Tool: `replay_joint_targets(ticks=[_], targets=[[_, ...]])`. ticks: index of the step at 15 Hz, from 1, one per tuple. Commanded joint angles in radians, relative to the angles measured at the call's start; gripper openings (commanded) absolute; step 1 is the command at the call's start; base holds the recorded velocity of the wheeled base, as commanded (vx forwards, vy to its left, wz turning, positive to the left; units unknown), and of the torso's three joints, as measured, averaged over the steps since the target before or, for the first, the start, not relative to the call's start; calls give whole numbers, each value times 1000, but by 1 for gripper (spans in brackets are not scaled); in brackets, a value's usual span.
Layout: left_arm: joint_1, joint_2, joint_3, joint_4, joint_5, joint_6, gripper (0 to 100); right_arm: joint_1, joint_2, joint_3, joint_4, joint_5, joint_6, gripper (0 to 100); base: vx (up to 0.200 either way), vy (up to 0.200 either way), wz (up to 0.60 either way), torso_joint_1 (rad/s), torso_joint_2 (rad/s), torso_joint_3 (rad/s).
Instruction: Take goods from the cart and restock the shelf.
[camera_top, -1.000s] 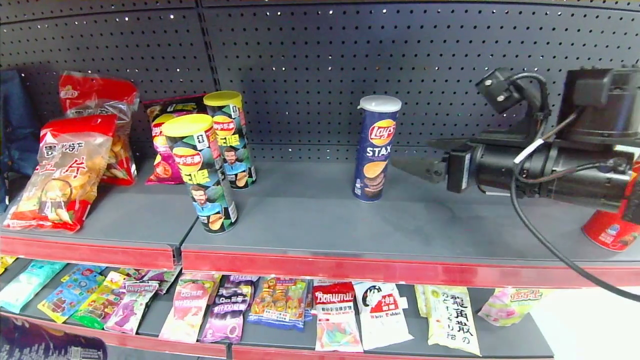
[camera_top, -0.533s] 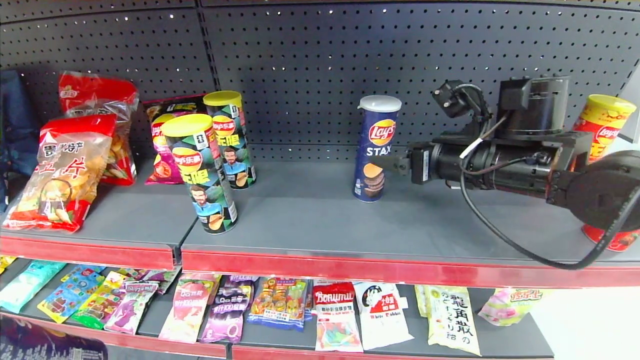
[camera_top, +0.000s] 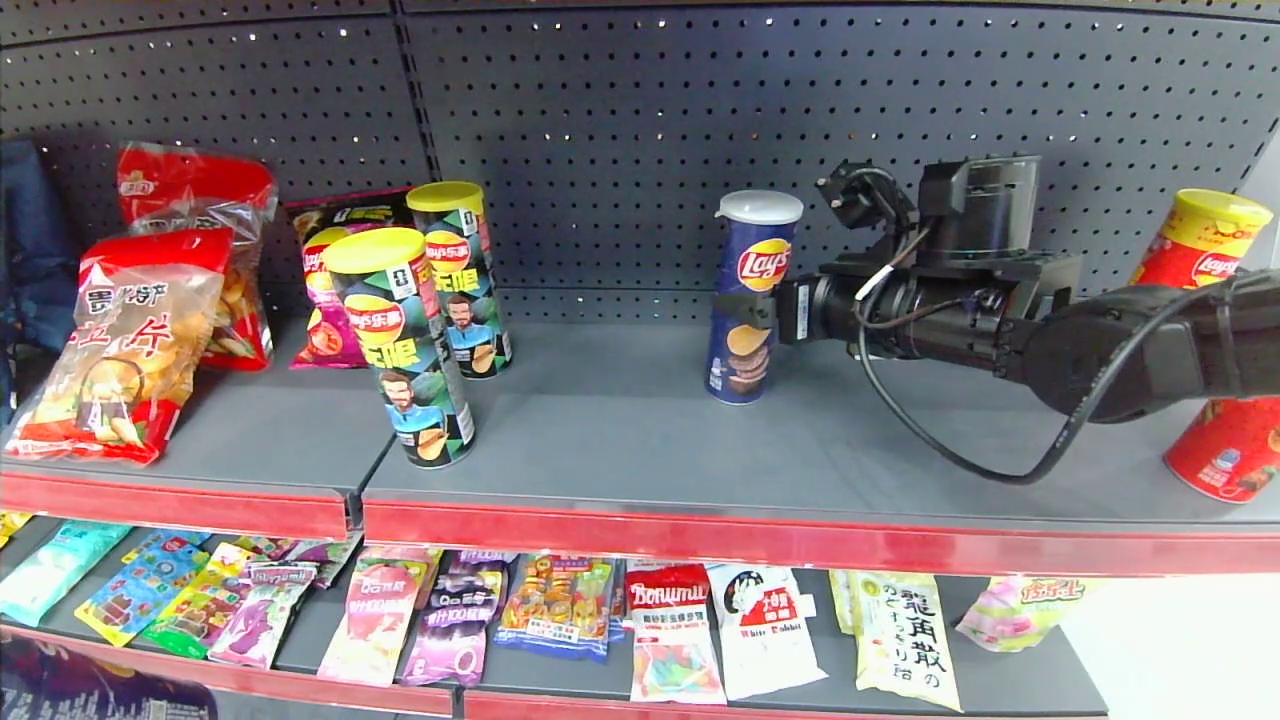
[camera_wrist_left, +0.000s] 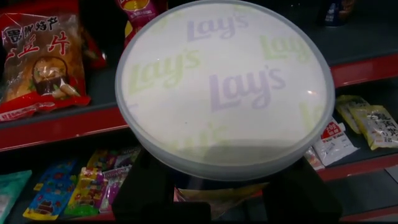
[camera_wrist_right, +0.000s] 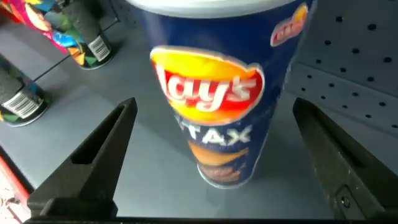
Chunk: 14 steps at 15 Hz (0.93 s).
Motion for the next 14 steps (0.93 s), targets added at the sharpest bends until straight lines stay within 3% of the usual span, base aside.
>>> replay_joint_targets(ticks=[1,14], targets=[[0,4,1,0,0,0,0,0,32,-32,-1,-7,0,100,0,0,0,0,0,0],[0,9,1,19,-2,0,0,0,138,-121,-90,-41,2,100,0,0,0,0,0,0]])
